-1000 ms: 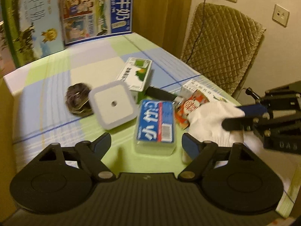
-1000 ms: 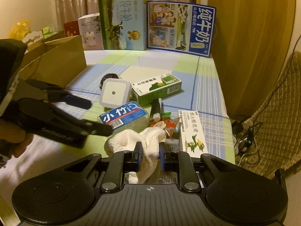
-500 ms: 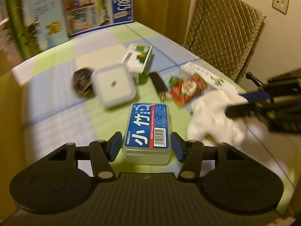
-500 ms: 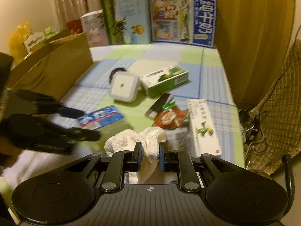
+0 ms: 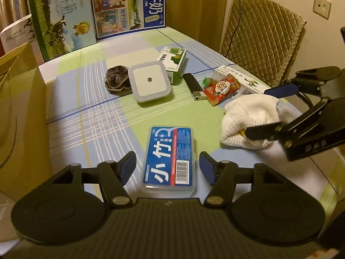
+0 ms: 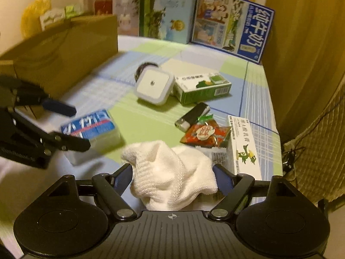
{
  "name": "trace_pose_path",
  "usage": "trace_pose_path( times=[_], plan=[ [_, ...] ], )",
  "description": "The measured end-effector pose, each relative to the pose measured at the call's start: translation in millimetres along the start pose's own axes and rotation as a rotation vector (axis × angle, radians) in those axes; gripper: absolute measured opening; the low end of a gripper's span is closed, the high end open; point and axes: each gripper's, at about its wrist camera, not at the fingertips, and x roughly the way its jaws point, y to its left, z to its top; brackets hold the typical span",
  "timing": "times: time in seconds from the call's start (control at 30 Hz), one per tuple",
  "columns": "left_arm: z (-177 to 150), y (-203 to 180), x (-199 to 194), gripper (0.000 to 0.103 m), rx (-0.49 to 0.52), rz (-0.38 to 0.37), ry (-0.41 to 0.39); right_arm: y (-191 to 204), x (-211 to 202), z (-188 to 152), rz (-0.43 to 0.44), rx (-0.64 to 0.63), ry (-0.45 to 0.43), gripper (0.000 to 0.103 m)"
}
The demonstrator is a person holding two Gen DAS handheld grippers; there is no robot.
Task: Organize objects
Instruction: 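Carry the towel and toothpick box to the cardboard box and release both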
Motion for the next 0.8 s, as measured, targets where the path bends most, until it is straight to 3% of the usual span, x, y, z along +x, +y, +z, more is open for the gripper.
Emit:
trace_pose_path(
  times=[0.27, 0.3, 0.43, 0.8],
  plan=[
    [2.6, -6.3, 21.4, 0.06, 0.062, -0.003, 0.044, 6.4, 8.9, -1.3, -0.014, -0.064, 0.024, 0.048],
    [2.3, -6.4, 23.5, 0.054, 0.065, 0.003, 0.053, 6.4, 8.8, -0.7, -0.003, -0.058, 0.028, 0.042],
    [0.9, -7.4, 21.9, 0.052, 0.064, 0.014, 0.07, 6.2, 3.9, 3.8, -0.001, -0.038, 0.016, 0.03],
    [17.4, -3.3, -32.2, 0.052, 0.026, 0.047, 0.003, 14.1, -47.5, 41.0, -0.034, -0.007, -0.087, 0.03]
  ],
)
